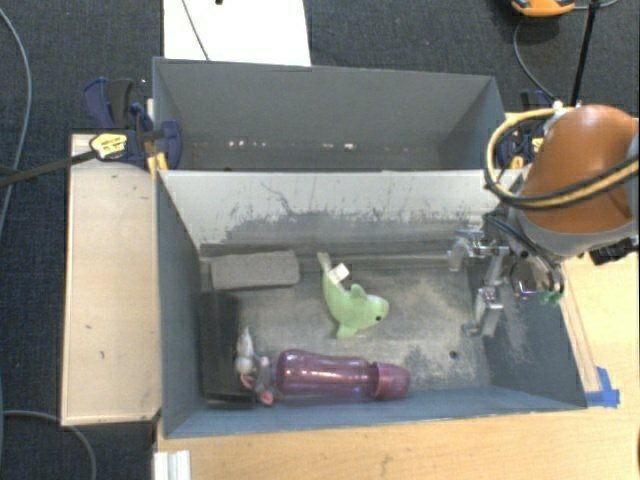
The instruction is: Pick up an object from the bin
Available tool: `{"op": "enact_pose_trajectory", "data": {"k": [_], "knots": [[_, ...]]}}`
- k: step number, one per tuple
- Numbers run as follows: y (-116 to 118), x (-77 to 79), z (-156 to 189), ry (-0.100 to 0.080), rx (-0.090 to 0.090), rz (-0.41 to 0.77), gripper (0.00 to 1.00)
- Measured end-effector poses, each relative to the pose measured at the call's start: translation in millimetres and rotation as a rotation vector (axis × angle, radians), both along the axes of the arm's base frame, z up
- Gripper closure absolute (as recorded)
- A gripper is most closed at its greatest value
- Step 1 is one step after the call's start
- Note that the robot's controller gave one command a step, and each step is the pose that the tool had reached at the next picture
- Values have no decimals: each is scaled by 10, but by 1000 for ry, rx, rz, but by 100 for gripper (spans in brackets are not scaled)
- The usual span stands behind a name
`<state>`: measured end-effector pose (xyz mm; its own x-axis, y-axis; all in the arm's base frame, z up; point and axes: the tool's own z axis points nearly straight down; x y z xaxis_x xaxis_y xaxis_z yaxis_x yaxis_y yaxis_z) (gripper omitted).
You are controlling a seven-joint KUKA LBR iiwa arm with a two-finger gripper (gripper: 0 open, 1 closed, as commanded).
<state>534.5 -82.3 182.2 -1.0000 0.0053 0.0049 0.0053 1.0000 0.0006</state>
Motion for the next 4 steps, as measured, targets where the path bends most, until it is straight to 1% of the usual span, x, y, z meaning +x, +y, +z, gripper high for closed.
{"op": "enact_pose_trajectory", "data": {"k": [1, 2, 3, 4], "knots": [[3, 17, 45, -8, -1, 3, 0], [588, 71, -370, -8, -1, 85, 0], [724, 545, -500, -11, 1, 86, 0], [1229, 209, -606, -11, 0, -84, 0]]}}
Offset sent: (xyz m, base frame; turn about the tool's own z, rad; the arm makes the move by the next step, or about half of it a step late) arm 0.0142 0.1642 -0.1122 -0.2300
